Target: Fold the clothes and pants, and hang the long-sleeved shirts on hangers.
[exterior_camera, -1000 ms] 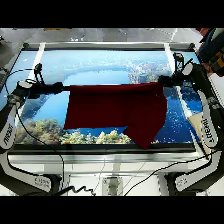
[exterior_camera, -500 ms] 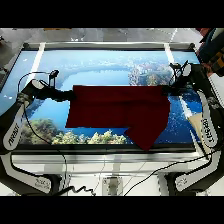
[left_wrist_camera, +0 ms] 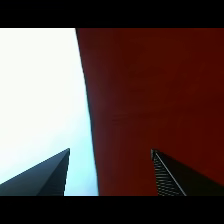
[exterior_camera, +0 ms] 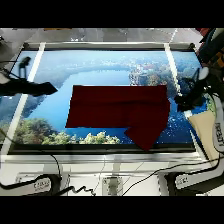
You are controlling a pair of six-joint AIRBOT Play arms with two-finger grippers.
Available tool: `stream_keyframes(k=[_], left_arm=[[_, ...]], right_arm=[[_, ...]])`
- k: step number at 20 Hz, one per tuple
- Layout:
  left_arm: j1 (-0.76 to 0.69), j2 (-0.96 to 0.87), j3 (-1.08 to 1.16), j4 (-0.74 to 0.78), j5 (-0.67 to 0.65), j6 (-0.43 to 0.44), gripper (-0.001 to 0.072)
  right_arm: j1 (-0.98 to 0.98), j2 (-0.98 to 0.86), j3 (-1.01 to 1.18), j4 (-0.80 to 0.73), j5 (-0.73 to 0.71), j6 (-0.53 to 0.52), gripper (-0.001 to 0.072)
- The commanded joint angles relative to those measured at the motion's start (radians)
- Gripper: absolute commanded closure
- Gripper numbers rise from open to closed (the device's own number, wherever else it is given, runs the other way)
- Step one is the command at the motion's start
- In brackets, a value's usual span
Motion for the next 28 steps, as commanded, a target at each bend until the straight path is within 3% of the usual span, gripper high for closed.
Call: stream_keyframes(k=[1,4,6,12,18,20,22,23,28], left_arm=[[0.108,0.121,0.001,0.001,-0.035,0.0,0.0173],[0.156,0.142,0.0,0.003,-0.103,0.0,0.0173],[0.163,0.135,-0.002,0.003,-0.126,0.0,0.0173],[0.162,0.131,-0.01,0.034,-0.145,-0.008,0.0173],[0.162,0.13,-0.135,0.046,-0.106,-0.007,0.0175],[0.162,0.13,-0.204,0.046,-0.081,-0.006,0.0174],[0.162,0.13,-0.276,0.046,-0.076,-0.007,0.0174],[0.162,0.13,-0.312,0.046,-0.076,-0.007,0.0174],[0.161,0.13,-0.462,0.038,-0.072,-0.007,0.0176]], right_arm=[[-0.103,0.16,-0.269,0.218,0.0,-0.092,0.0523],[-0.146,0.326,-0.589,0.388,-0.187,-0.131,0.0502],[-0.142,0.395,-0.763,0.46,-0.343,-0.116,0.024],[-0.14,0.408,-1.019,0.54,-0.652,-0.093,0.0234],[-0.139,0.408,-1.062,0.669,-0.71,-0.097,0.0348],[-0.133,0.408,-1.062,0.669,-0.729,-0.107,0.0558],[-0.134,0.409,-1.061,0.674,-0.749,-0.157,0.0628],[-0.134,0.409,-1.059,0.676,-0.748,-0.18,0.0702],[-0.134,0.409,-1.059,0.688,-0.739,-0.261,0.0702]])
